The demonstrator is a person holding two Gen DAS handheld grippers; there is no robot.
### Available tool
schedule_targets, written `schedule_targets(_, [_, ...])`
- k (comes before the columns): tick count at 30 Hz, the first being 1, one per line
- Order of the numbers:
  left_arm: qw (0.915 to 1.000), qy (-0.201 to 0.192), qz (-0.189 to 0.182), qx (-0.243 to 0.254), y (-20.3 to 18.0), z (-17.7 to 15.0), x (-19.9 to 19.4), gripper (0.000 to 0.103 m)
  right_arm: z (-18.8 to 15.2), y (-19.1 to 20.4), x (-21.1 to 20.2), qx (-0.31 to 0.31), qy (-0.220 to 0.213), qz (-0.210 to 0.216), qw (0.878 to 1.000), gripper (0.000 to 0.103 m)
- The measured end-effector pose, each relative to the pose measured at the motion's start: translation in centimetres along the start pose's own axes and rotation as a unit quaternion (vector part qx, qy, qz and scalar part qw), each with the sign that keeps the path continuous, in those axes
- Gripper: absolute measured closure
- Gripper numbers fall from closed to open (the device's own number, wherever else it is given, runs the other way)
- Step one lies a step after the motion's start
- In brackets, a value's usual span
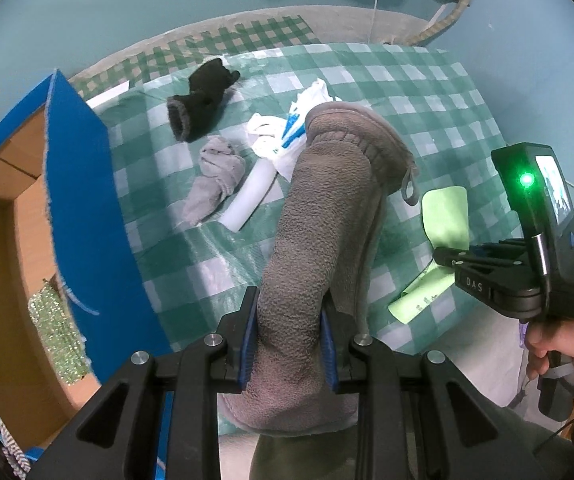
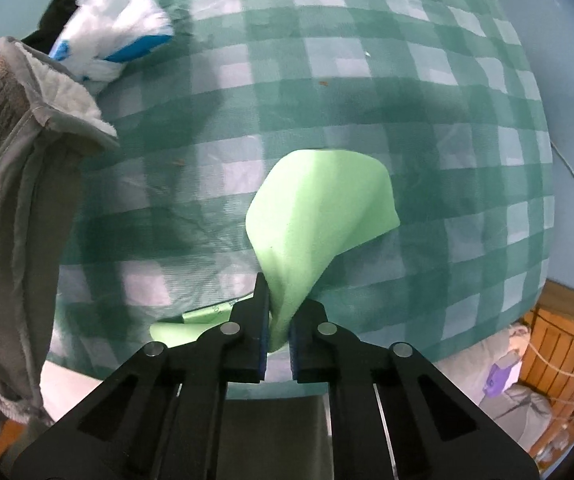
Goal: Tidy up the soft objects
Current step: 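Lift and carry the lime cloth with the right gripper while the left carries the mitten over the box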
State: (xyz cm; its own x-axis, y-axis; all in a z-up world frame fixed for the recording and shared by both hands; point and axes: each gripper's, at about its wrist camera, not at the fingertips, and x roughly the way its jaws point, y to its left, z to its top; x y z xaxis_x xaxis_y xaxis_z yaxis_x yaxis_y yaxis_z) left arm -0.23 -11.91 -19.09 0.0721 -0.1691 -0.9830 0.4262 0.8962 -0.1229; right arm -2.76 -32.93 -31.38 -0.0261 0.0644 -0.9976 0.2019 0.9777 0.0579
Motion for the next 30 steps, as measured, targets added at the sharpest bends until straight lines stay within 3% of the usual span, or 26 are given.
schedule_targets(21, [0.9988, -0.035, 0.004, -0.036, 3.4, -0.9, -4.2, 0.076, -3.0, 5.6, -9.3, -0.079, -0.078, -0.018, 0.994, 0.097])
schedule_targets(30, [0.9971, -0.054, 0.004, -0.054, 4.5, -1.3, -6.4, 0.076, -2.2, 6.2, -13.2, -0.099, -0.106, -0.006, 0.989, 0.097])
